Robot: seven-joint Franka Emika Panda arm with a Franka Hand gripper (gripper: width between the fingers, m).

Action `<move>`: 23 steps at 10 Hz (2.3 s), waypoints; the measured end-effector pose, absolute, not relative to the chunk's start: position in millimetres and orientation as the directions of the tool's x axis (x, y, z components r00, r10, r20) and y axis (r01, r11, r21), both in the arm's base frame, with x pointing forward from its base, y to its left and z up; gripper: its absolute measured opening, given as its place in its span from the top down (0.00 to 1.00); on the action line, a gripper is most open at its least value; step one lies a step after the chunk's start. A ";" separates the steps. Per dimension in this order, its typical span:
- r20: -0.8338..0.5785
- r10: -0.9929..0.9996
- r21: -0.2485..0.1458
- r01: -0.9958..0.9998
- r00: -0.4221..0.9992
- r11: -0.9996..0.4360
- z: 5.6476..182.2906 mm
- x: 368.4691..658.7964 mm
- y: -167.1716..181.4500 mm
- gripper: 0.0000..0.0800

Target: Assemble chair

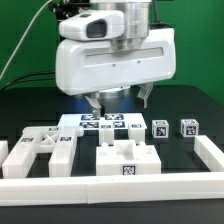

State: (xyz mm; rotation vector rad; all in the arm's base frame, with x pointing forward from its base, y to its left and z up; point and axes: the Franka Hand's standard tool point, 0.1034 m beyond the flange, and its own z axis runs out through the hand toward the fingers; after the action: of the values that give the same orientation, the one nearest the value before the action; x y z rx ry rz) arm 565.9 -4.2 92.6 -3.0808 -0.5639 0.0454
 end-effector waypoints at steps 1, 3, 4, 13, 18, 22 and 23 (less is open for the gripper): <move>-0.026 0.298 -0.019 0.298 0.954 -0.954 92.2 565.8 -1.3 0.19; -0.032 0.160 -0.027 0.159 0.987 -0.987 88.5 565.5 -2.1 0.19; -0.046 0.055 -0.017 0.055 0.997 -0.998 76.6 569.7 -13.1 0.19; 0.025 0.098 -0.007 0.098 0.995 -0.995 16.7 579.8 -28.5 0.22; 0.025 0.099 -0.007 0.099 0.995 -0.995 16.9 580.0 -28.4 0.91; 0.026 0.099 -0.007 0.099 0.995 -0.995 17.0 580.2 -28.4 0.96; 0.026 0.099 -0.007 0.099 0.995 -0.995 17.0 580.2 -28.4 0.96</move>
Offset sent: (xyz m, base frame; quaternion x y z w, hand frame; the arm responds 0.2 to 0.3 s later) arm 0.0257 -0.0576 -0.0357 -0.0787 -0.0503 0.2638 0.9601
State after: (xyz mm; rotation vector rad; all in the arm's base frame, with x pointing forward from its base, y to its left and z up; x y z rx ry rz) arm 580.2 -28.4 17.0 -3.1293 -0.1559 -0.0394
